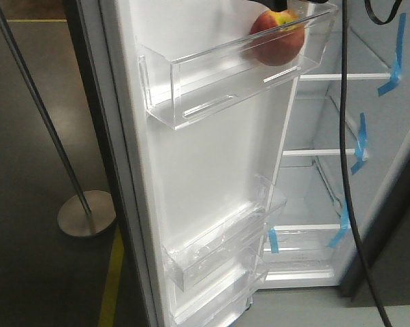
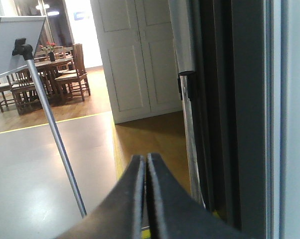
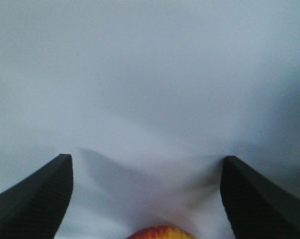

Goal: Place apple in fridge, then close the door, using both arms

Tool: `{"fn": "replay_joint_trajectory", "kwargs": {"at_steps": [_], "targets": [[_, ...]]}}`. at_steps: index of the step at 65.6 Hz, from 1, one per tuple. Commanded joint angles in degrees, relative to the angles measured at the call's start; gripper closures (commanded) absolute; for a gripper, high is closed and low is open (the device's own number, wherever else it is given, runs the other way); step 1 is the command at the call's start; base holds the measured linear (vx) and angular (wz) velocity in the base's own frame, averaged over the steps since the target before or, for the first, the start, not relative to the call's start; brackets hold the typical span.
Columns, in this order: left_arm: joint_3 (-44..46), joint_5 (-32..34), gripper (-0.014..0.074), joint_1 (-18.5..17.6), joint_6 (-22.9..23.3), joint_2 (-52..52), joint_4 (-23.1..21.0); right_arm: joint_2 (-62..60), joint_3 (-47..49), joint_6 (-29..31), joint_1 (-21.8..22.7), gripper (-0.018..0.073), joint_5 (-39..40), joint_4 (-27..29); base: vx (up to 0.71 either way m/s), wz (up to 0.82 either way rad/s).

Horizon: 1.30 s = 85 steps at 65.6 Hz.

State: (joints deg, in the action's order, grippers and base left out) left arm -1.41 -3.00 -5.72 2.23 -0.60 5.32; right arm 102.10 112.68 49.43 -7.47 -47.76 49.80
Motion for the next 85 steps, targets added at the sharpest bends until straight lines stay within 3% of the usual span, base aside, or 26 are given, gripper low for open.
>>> {"fn": "replay_joint_trajectory", "kwargs": {"at_steps": [1, 9, 16, 24, 31, 45, 54, 78, 85], "targets": [[1.1, 4.2, 0.0603, 0.1, 0.7, -0.8, -0.4, -3.2, 1.9, -0.3, 0.0, -0.0031, 4.6, 1.4, 0.0, 0.0], [1.1, 4.7, 0.0603, 0.1, 0.7, -0.8, -0.5, -6.1, 1.9, -0.3, 0.1, 0.0005, 5.2, 1.2, 0.0, 0.0], [1.1, 5.2, 0.0603, 0.1, 0.8, -0.8, -0.5, -9.6, 1.9, -1.6, 0.1, 0.0101, 5.1, 1.0, 0.0, 0.0], [1.1, 6.3, 0.0603, 0.1, 1.2, -0.8, -1.1, -14.0, 1.9, -3.1, 0.2, 0.0335, 3.4, 0.2, 0.0, 0.0], [1.1, 8.0, 0.0603, 0.1, 4.1, -0.8, -1.4, -17.6, 1.9, -5.5, 0.2, 0.0577, 0.0, -1.7, 0.0, 0.0], [1.1, 11.9, 0.0603, 0.1, 14.2, -0.8, -1.5, -23.3, 1.9, -12.9, 0.2, 0.0564, -8.3, -10.7, 0.0, 0.0], [1.1, 15.6, 0.0603, 0.1, 17.8, -0.8, -1.4, -28.4, -3.7, -15.5, 0.2, 0.0564, -9.9, -16.7, 0.0, 0.0], [1.7, 28.7, 0.0603, 0.1, 38.2, -0.8, -2.4, -54.3, -46.3, -16.6, 0.1, 0.0564, 2.4, -17.0, 0.0, 0.0], [1.7, 32.4, 0.0603, 0.1, 46.2, -0.8, -2.4, -62.3, -56.5, -16.6, 0.2, 0.0564, 3.2, -17.0, 0.0, 0.0]]}}
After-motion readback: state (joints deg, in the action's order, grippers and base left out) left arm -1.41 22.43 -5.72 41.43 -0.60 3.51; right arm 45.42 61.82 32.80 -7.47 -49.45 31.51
